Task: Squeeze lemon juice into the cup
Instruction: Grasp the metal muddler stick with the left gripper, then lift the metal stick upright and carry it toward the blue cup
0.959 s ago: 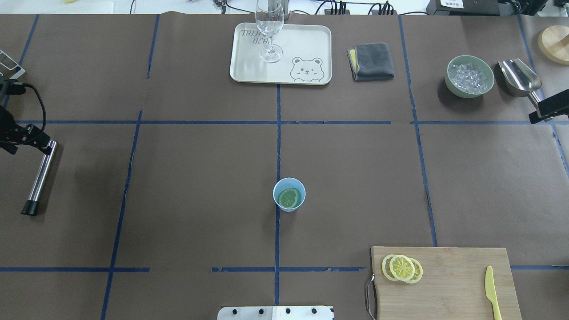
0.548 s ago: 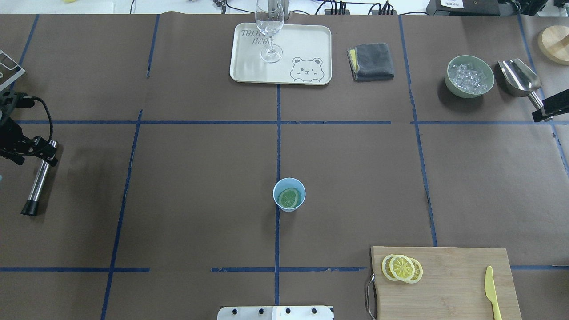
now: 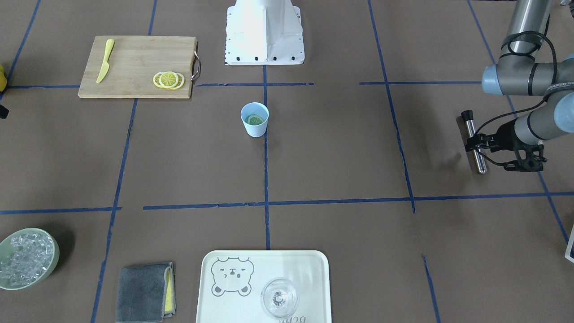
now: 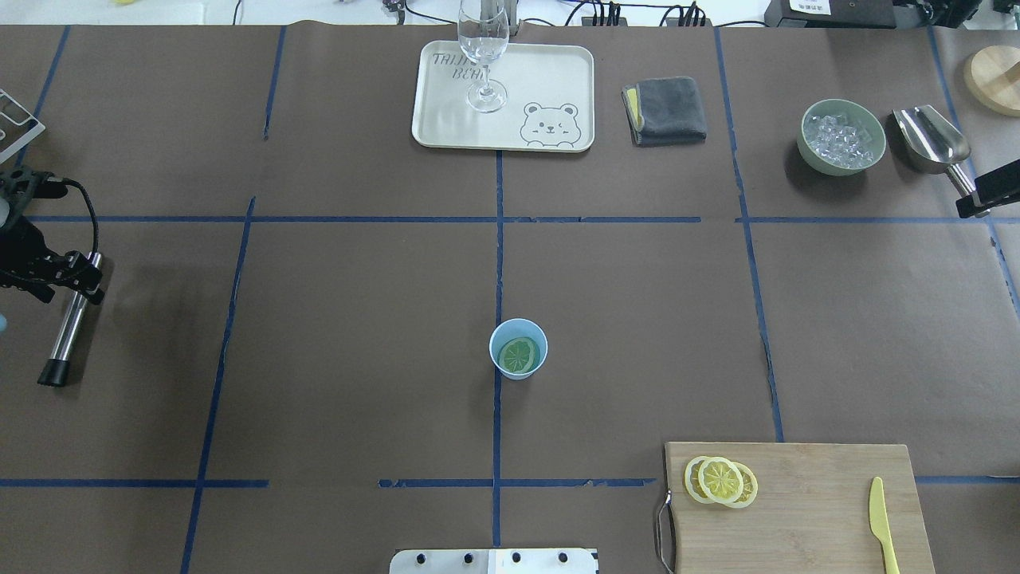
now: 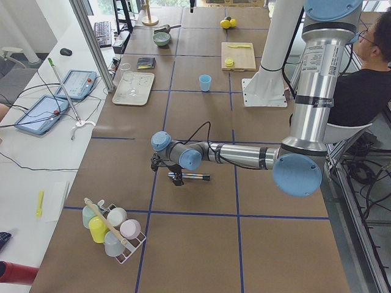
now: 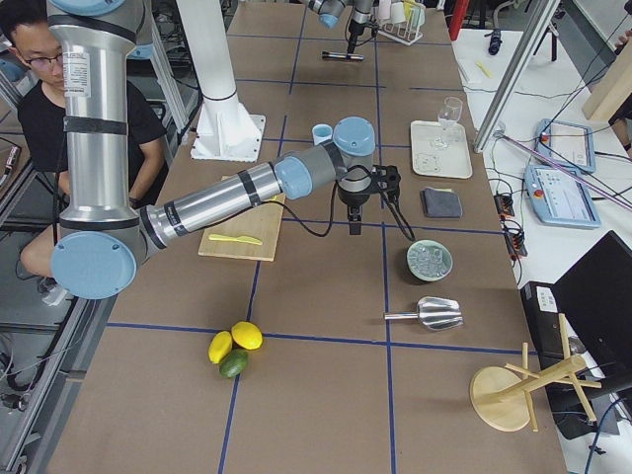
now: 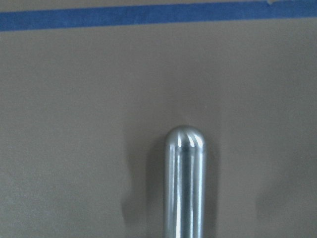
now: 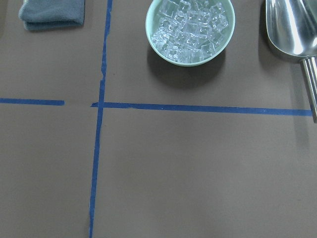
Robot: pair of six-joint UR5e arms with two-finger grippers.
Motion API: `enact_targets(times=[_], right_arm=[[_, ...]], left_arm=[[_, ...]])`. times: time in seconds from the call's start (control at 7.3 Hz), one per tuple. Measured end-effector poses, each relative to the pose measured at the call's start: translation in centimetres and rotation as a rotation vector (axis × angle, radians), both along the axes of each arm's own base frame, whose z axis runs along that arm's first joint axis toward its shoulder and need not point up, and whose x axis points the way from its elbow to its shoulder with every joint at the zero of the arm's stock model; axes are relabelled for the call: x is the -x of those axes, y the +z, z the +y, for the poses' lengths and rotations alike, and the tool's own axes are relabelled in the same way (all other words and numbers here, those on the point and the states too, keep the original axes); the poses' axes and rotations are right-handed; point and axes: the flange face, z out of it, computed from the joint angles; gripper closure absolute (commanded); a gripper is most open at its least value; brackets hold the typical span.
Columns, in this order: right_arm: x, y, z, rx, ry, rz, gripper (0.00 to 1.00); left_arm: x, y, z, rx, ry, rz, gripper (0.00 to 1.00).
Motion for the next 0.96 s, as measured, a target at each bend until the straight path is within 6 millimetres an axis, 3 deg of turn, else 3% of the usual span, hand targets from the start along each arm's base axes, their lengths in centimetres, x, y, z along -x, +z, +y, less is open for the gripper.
enact_targets(times=[0.14,0.27,0.41,0.82,0.96], right_arm=[[-0.1,0.0,0.0,0.000,0.001,0.000,0.00],[-0.1,-0.1,0.0,-0.001,0.003,-0.001,0.00],[-0.2,-0.1,-0.1,0.000,0.003,-0.002,0.00],[-0.4,-0.1,-0.1,0.000,0.007,-0.003,0.00],[-0.5,-0.1,-0.1,0.000,0.009,-0.004,0.00]], left_arm=[[-0.1,0.1,0.0,0.001,0.001,-0.001,0.56],[-0.1,0.1,0.1,0.001,0.002,-0.001,0.83],[-0.1,0.1,0.1,0.001,0.002,-0.001,1.00],[-0.3,-1.6,-0.2,-0.001,-0.022,0.010,1.00],[-0.3,-3.8,-0.2,-0.034,-0.025,0.030,1.00]])
